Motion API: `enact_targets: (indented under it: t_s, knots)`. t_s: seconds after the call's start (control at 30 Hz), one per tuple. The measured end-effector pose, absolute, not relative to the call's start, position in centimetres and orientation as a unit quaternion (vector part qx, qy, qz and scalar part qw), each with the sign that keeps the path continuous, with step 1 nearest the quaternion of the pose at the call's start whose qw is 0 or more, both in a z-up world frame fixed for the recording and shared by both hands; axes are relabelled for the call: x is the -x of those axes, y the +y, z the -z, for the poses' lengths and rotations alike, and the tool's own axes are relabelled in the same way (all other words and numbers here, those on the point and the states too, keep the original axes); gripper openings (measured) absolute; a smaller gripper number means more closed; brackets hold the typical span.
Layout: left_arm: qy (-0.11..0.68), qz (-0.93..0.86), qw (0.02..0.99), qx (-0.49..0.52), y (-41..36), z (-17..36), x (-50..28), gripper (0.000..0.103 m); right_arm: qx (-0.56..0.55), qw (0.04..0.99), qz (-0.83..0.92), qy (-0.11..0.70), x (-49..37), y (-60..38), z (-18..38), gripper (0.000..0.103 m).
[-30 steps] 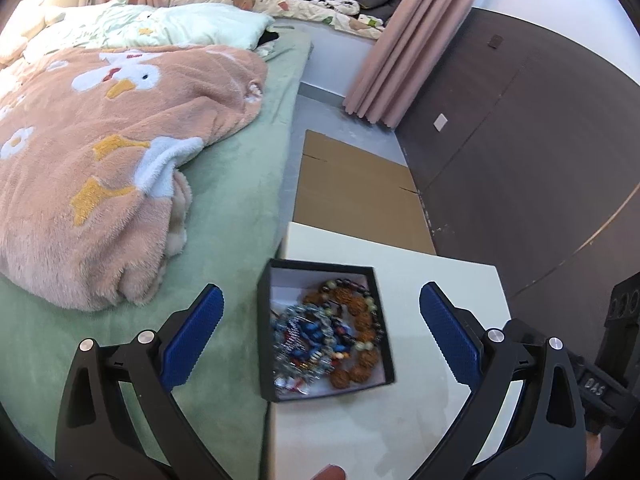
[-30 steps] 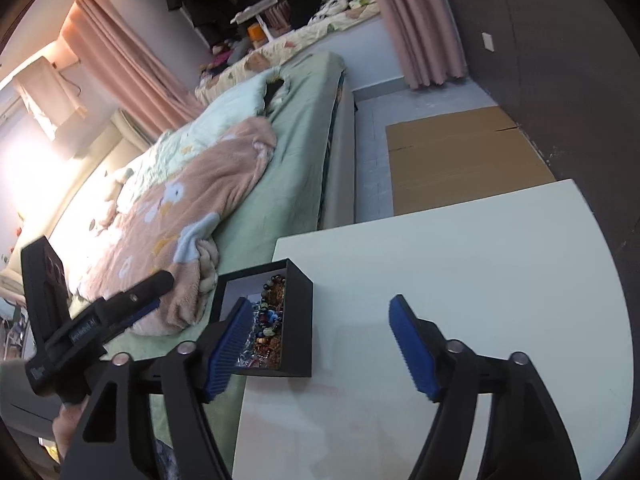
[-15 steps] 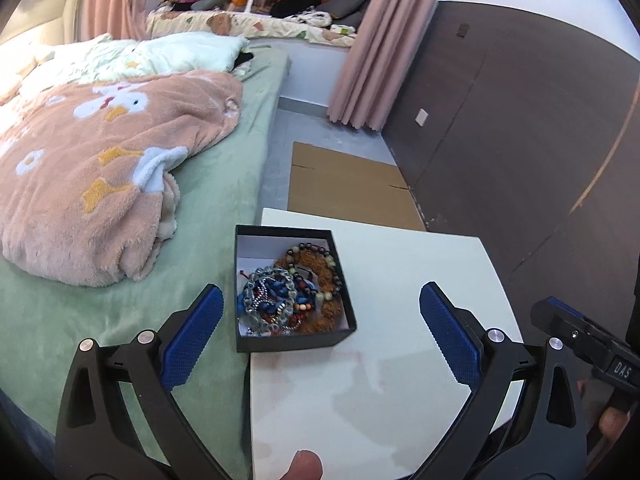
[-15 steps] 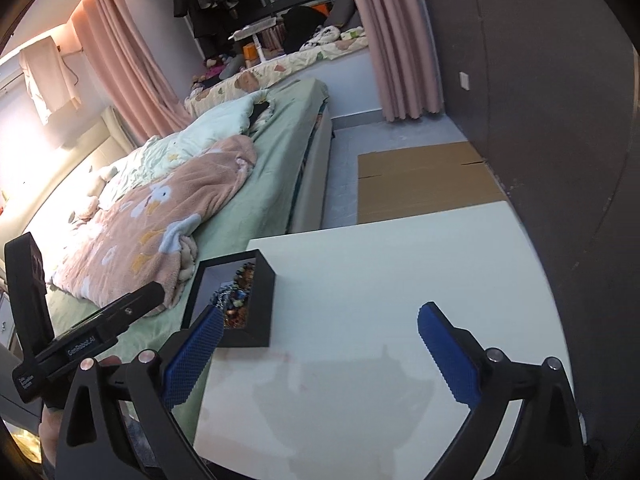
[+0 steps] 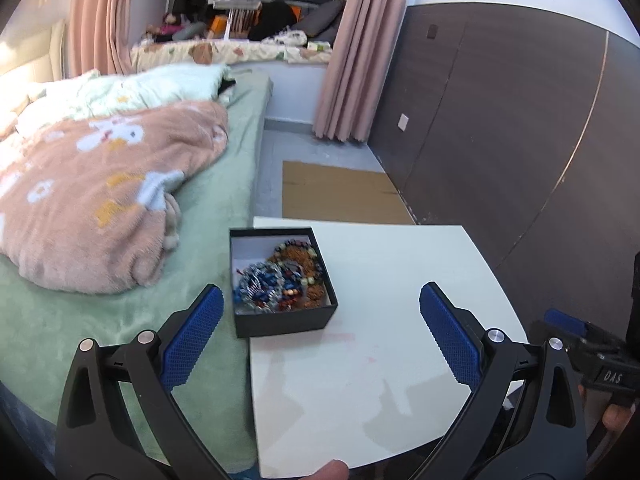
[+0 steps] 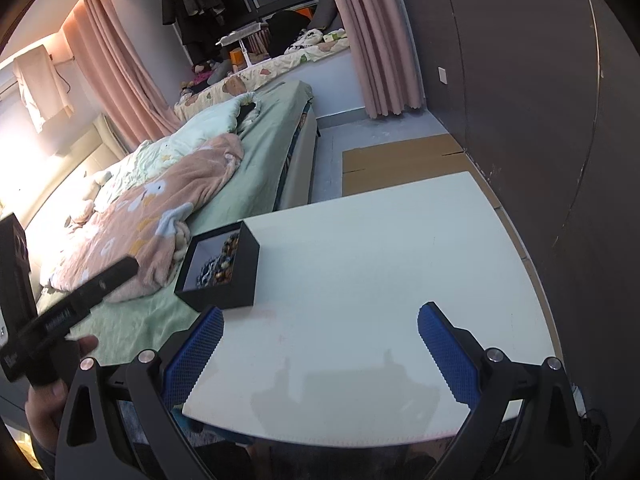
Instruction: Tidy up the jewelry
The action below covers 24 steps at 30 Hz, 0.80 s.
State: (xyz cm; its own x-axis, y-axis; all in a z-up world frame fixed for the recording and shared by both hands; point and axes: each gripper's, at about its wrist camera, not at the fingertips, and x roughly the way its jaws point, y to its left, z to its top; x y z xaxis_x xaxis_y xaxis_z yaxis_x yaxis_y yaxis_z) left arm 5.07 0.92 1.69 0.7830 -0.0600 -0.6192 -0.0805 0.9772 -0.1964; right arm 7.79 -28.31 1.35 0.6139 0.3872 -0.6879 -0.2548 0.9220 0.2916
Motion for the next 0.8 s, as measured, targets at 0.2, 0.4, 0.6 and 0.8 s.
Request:
enact_targets:
  t_s: [0.2,0.4,0.6,0.8]
  knots:
    - [0.311,-0.002,0.947,0.085,0.2,-2.7,-4.1,0.098,-0.086,0.894,-0.177,0.403,-6.8,-28.6,-1.2,0.095]
    - [0.312,-0.007,0.947,0.078,-0.2,-2.7,-4.2,0.098,-0.086,0.896,-0.173,0.400,-6.9,-28.6,-1.2,0.095]
    - [0.319,-0.005,0.945,0.069,-0.7,-2.3,-4.2,0.098,-0.081,0.896,-0.164,0.405,-7.1,-28.5,-1.0,0.095]
    - [0.316,-0.008,0.946,0.067,-0.9,-2.4,-4.0,0.098,-0.082,0.897,-0.155,0.405,-6.9,-29.1,-1.4,0.095]
